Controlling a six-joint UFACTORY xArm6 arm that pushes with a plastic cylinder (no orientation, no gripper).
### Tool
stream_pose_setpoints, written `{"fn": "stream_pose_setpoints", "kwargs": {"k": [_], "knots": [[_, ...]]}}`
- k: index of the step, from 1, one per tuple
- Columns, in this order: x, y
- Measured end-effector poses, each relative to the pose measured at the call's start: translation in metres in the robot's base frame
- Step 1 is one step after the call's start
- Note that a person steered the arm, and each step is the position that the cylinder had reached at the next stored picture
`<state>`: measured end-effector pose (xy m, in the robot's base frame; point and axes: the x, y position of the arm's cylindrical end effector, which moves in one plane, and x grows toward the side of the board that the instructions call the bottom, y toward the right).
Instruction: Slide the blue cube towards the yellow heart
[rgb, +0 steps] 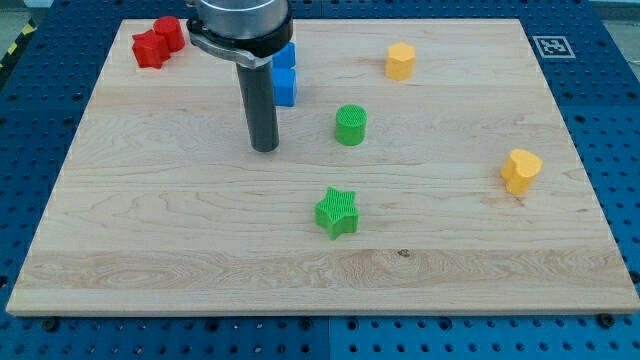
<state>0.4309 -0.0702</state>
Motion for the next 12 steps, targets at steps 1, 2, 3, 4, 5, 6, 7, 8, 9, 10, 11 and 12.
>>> {"fn": "stream_pose_setpoints", "kwargs": {"k": [1, 2, 3, 4, 5, 6, 7, 8, 9, 10, 11, 12], "knots": [[-0.006, 0.000], [-0.042, 0.003], [-0.069, 0.006], [-0.089, 0.006], [-0.102, 0.003], [-0.130, -0.018], [-0.133, 0.012], [-0.122, 0.048], [-0.111, 0.068], [-0.101, 0.114], [-0.101, 0.138], [-0.087, 0.160]]}}
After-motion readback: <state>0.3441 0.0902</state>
